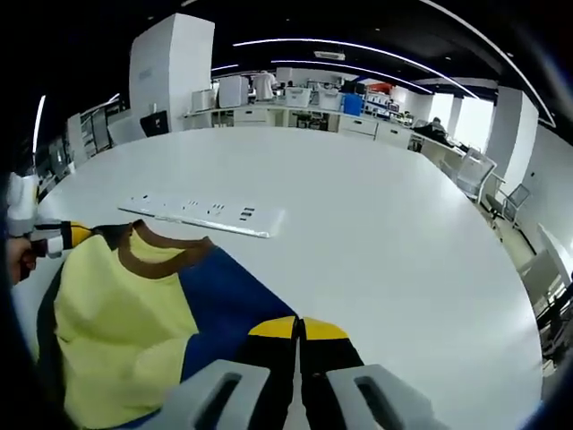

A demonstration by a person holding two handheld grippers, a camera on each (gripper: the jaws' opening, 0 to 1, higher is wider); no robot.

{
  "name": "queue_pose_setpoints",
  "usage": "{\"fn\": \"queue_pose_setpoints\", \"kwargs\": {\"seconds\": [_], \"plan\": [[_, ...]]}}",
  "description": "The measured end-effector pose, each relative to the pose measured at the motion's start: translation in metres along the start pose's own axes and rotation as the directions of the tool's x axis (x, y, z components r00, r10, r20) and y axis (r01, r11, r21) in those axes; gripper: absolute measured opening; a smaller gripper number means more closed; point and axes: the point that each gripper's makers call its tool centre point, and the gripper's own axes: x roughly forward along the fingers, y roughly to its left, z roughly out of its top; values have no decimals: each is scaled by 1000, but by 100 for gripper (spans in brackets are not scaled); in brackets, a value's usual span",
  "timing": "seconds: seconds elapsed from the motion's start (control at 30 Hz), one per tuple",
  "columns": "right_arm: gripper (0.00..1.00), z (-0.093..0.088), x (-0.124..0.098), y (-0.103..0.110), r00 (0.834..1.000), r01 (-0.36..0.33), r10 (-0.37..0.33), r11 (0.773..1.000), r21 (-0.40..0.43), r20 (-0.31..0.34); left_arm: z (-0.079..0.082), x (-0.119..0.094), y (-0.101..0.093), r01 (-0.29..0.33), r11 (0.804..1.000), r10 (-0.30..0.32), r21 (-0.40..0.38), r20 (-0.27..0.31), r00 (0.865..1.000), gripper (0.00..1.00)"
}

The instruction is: Fold the garment on the visible template until the final outline fits inside the template.

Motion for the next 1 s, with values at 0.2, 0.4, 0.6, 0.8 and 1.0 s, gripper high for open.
{"fn": "queue_pose_setpoints", "kwargs": {"seconds": [0.2, 0.4, 0.6, 0.8, 1.0], "plan": [[0, -2, 3, 5, 999, -41, 41, 999, 29, -13, 4, -8, 5, -27, 1000, 27, -11, -1, 1000, 10], [22, 1, -5, 5, 999, -48, 49, 997, 52, -6, 13, -26, -3, 11, 1000, -10, -19, 38, 999, 28], [45, 24, -30, 27, 988, -135, 132, 990, 41, 77, 22, -46, -12, 45, 999, -44, -8, 96, 994, 44], [55, 29, -60, 56, 973, -211, 210, 978, -7, 97, 20, -67, -30, 110, 993, -114, 37, 116, 987, 52], [60, 18, -85, 83, 948, -303, 307, 951, -64, 78, 10, -91, -45, 143, 986, -152, 84, 107, 983, 59]]}}
